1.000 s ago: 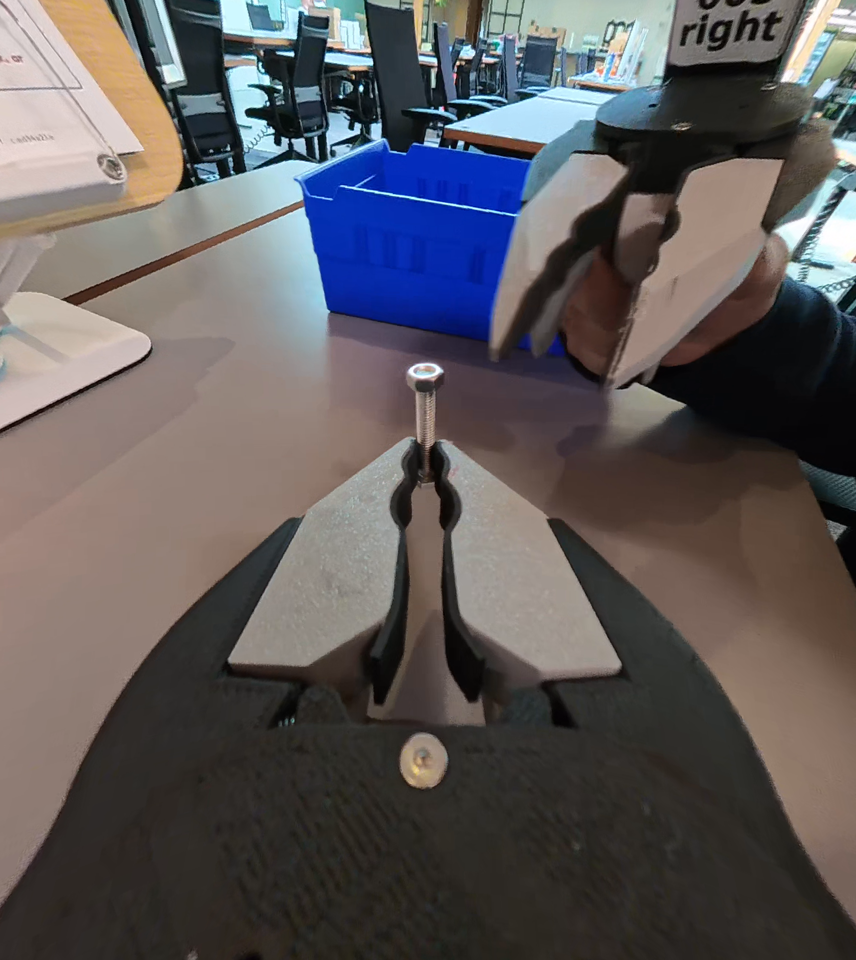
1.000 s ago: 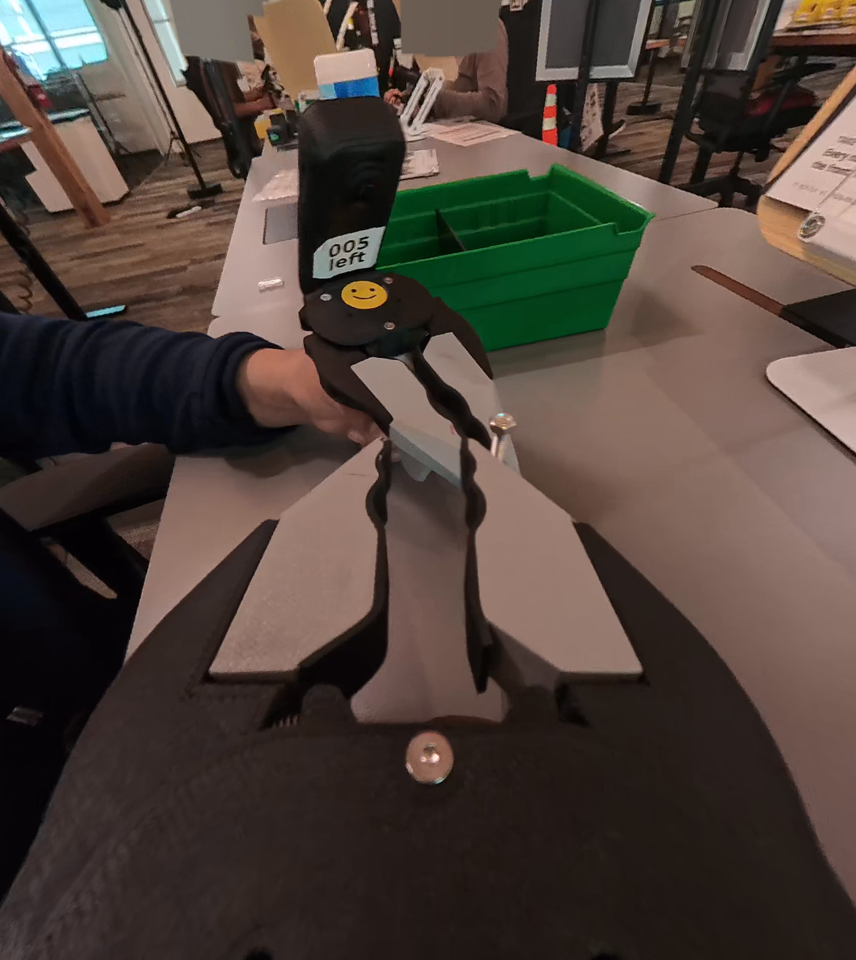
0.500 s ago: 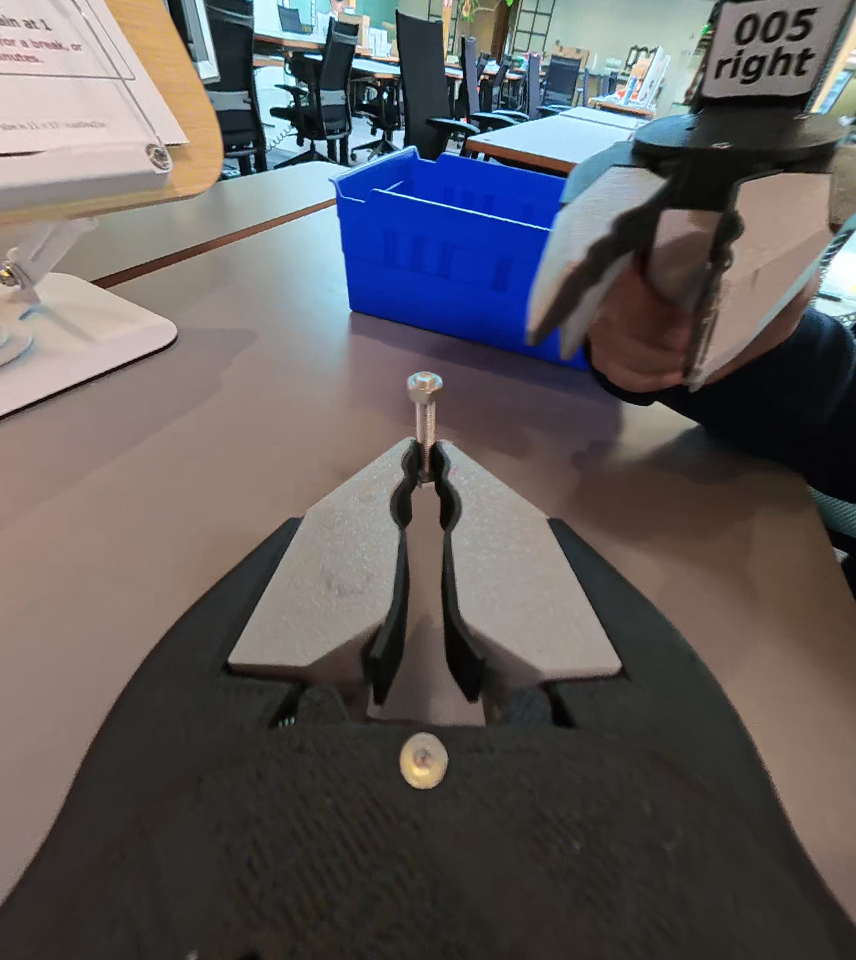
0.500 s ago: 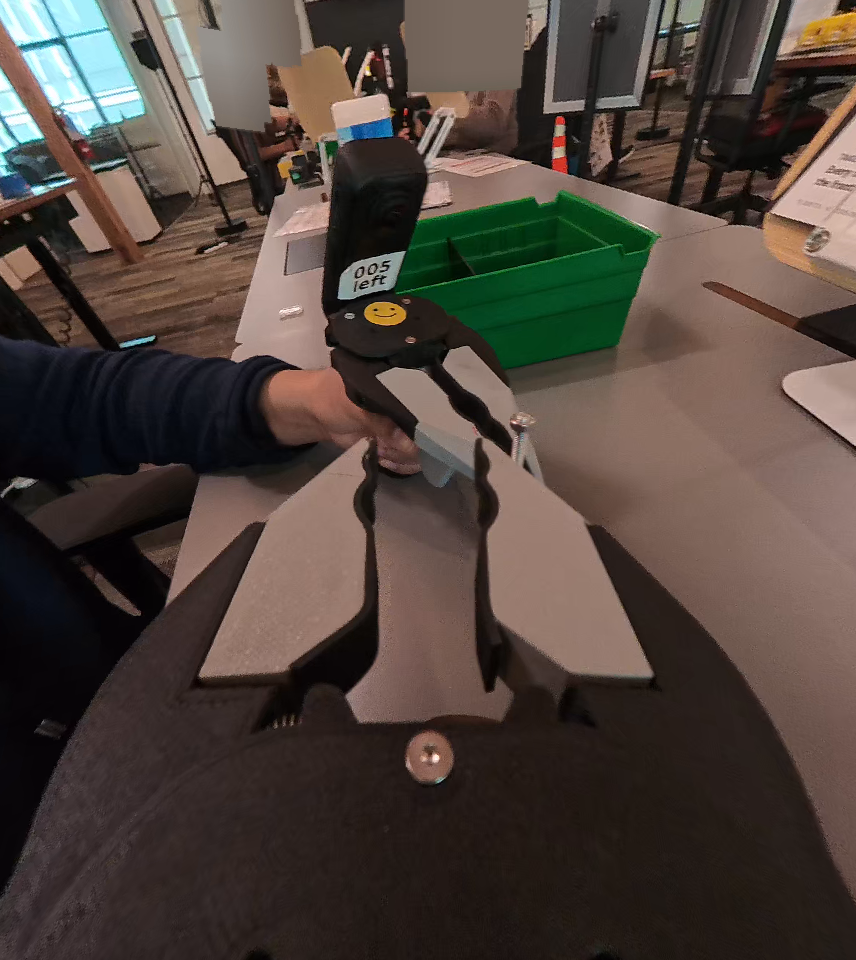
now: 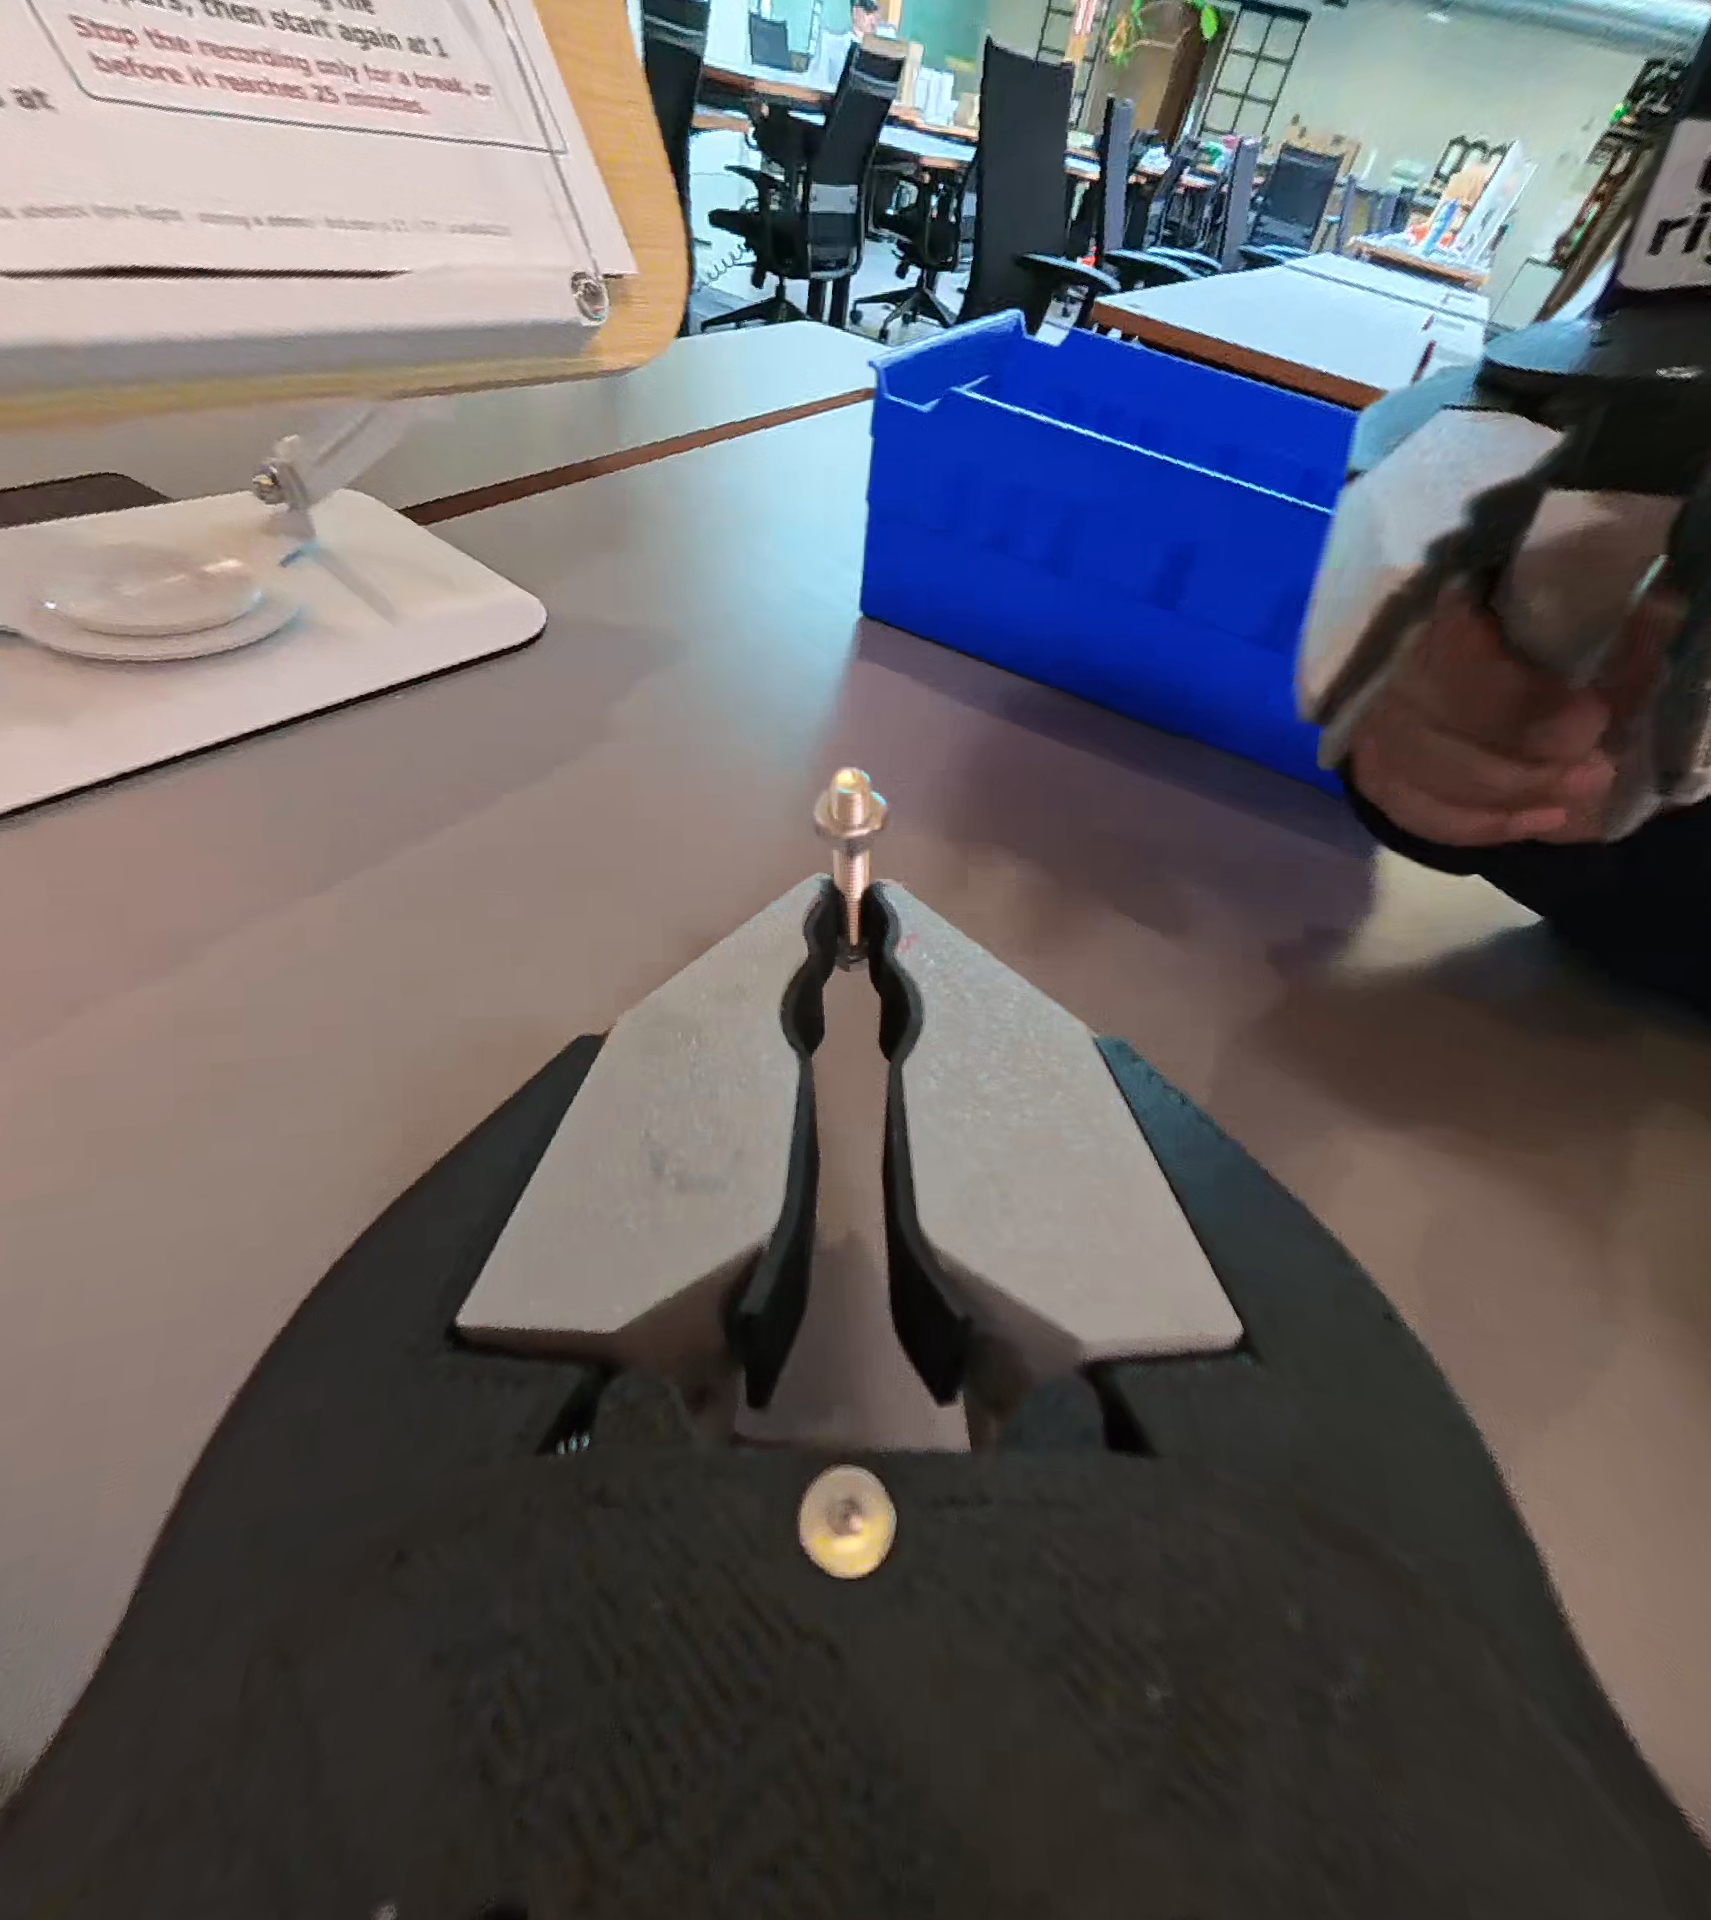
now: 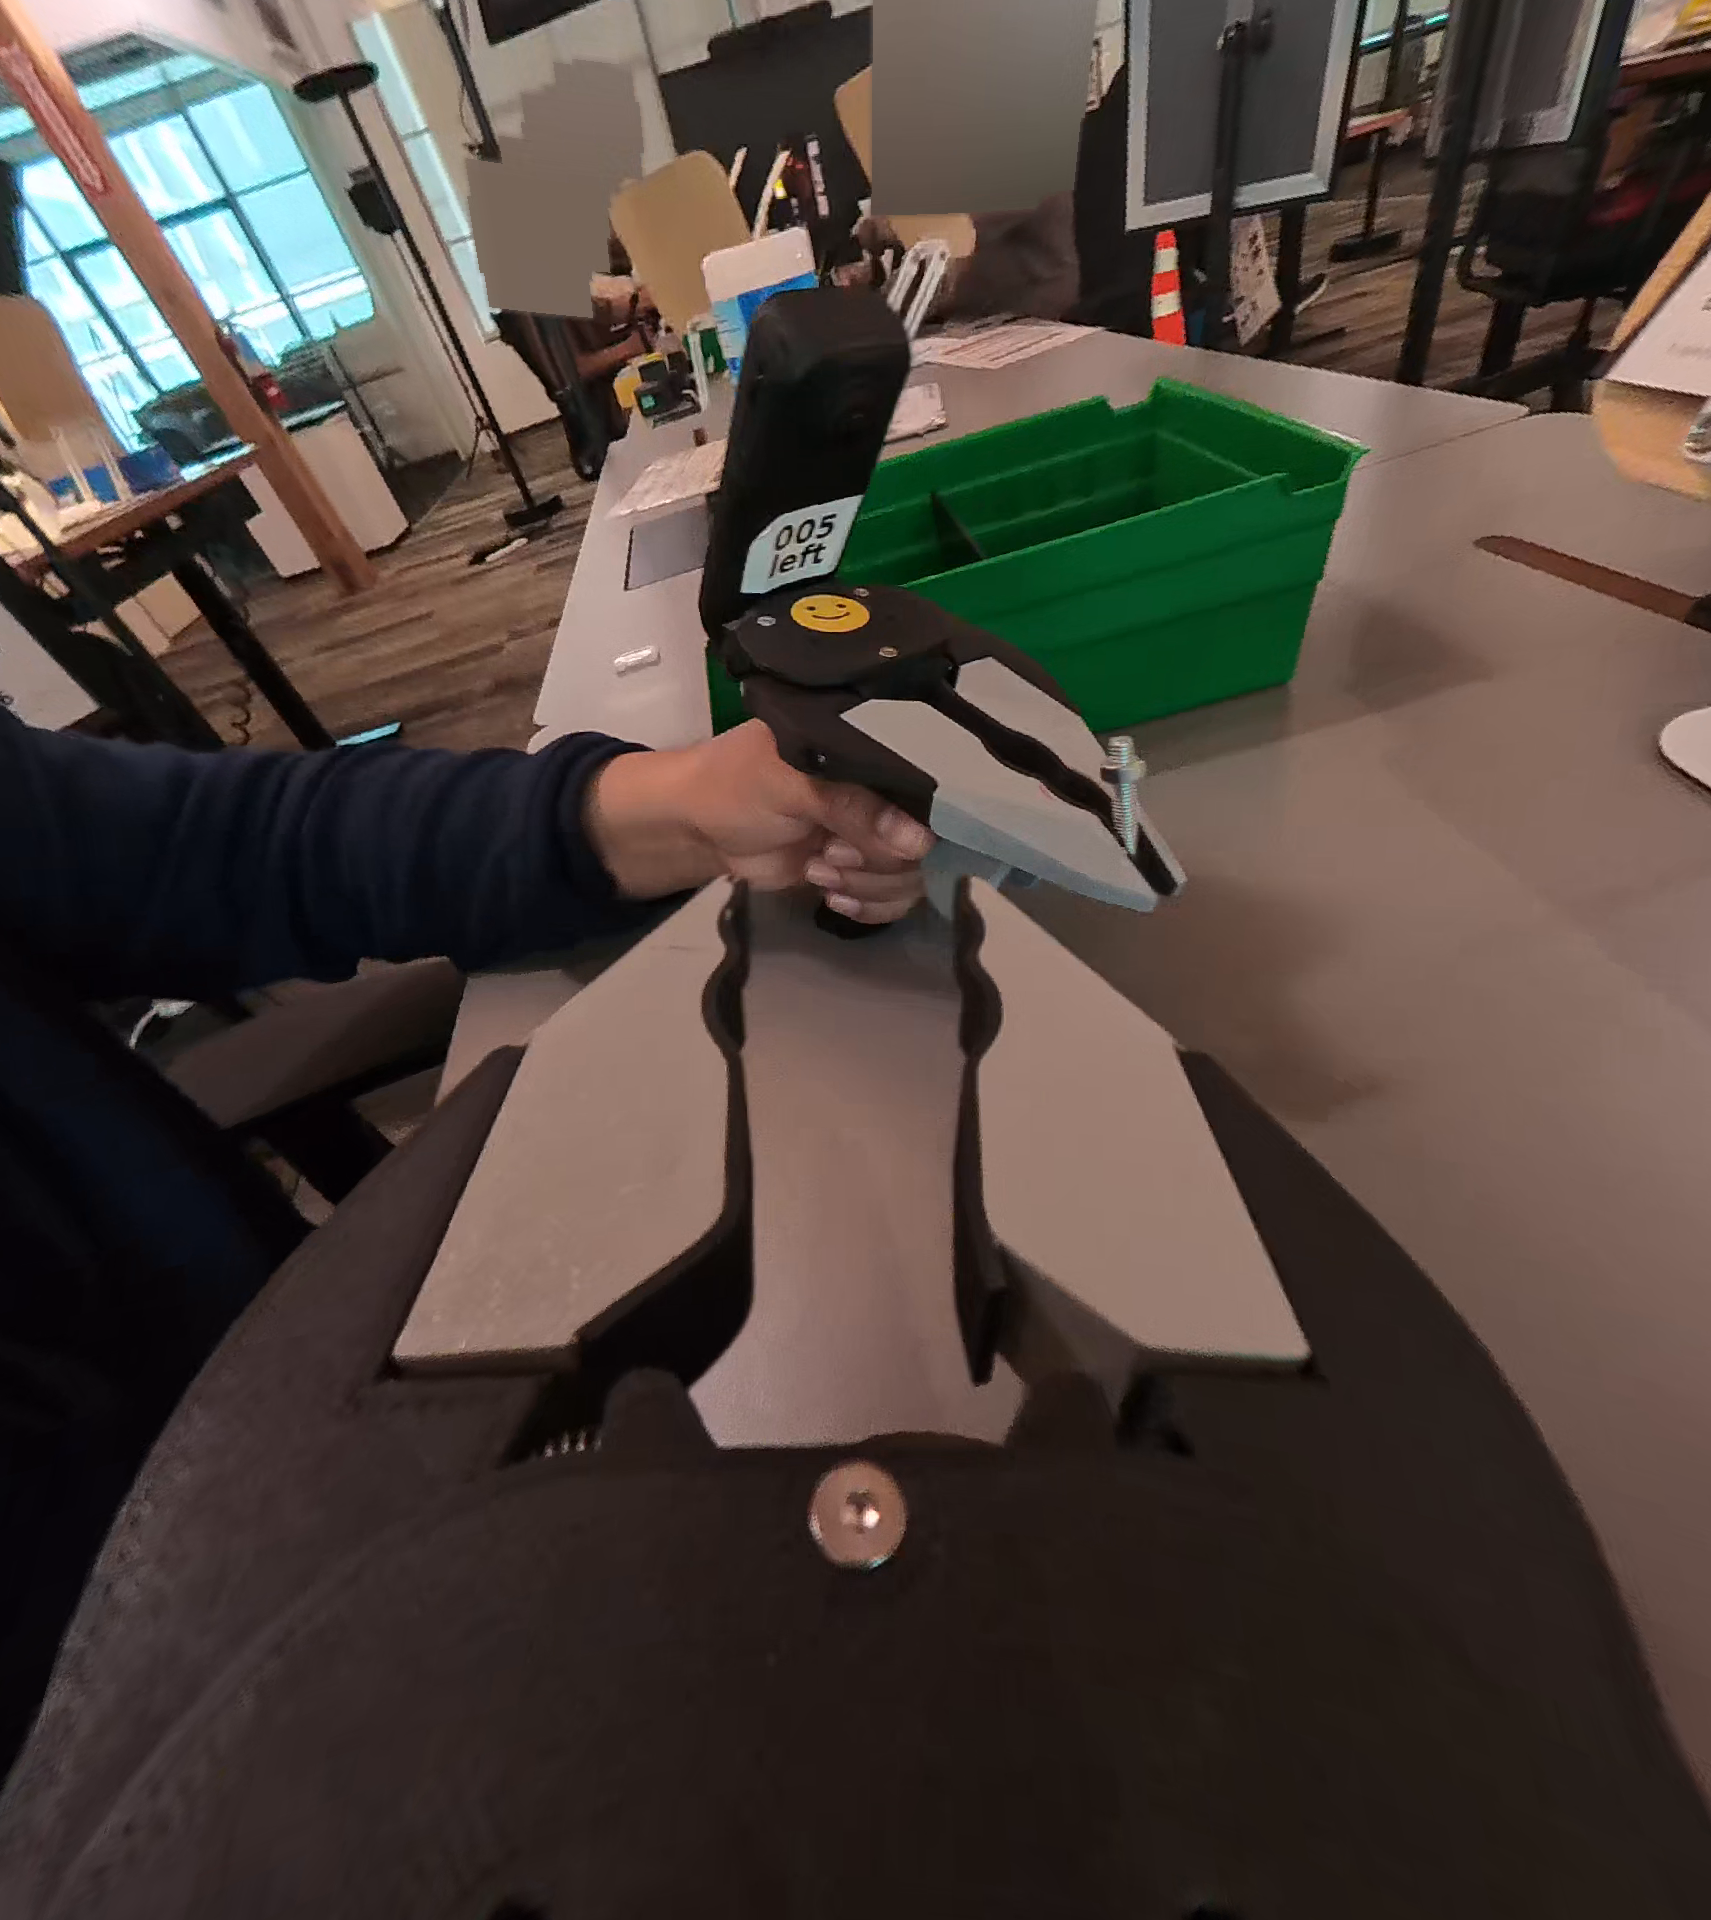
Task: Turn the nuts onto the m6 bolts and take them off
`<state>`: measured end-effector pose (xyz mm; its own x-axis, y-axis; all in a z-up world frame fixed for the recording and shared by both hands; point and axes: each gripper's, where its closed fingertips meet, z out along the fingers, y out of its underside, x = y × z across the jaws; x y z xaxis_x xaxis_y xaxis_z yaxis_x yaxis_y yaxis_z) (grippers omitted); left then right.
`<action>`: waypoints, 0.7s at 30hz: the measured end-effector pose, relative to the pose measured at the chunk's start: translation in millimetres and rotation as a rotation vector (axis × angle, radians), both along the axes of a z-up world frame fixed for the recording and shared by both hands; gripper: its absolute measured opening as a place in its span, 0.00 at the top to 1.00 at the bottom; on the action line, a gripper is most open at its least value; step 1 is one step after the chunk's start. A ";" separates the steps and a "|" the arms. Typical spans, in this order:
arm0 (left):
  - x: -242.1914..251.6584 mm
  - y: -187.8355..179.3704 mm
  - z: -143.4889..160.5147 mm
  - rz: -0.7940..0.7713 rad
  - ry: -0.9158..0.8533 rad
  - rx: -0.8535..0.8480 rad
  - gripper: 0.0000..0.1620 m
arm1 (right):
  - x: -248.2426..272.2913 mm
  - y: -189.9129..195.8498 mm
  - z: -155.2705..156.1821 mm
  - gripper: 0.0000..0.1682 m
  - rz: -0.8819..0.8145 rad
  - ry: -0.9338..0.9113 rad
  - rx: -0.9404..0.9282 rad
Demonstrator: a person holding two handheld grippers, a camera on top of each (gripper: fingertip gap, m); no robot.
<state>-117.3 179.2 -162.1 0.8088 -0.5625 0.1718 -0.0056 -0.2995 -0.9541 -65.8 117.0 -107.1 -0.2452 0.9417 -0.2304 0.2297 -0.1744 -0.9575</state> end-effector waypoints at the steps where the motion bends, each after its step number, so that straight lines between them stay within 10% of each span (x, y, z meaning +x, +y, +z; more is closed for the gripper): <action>1: 5.3 -2.1 0.3 -0.020 0.002 0.000 0.98 | -0.7 2.5 -1.3 0.76 -0.014 -0.003 0.003; 11: 55.8 -25.6 -6.1 -0.213 0.101 0.014 0.98 | -6.7 -6.3 -21.2 0.65 0.030 -0.098 -0.011; 13: 12.2 0.0 -9.6 0.016 0.080 -0.027 0.98 | 3.9 -19.4 -6.2 0.99 0.124 -0.033 -0.015; 21: 33.0 -12.0 -14.0 -0.109 0.077 -0.057 0.98 | -1.3 13.8 -7.3 0.80 -0.050 -0.037 -0.052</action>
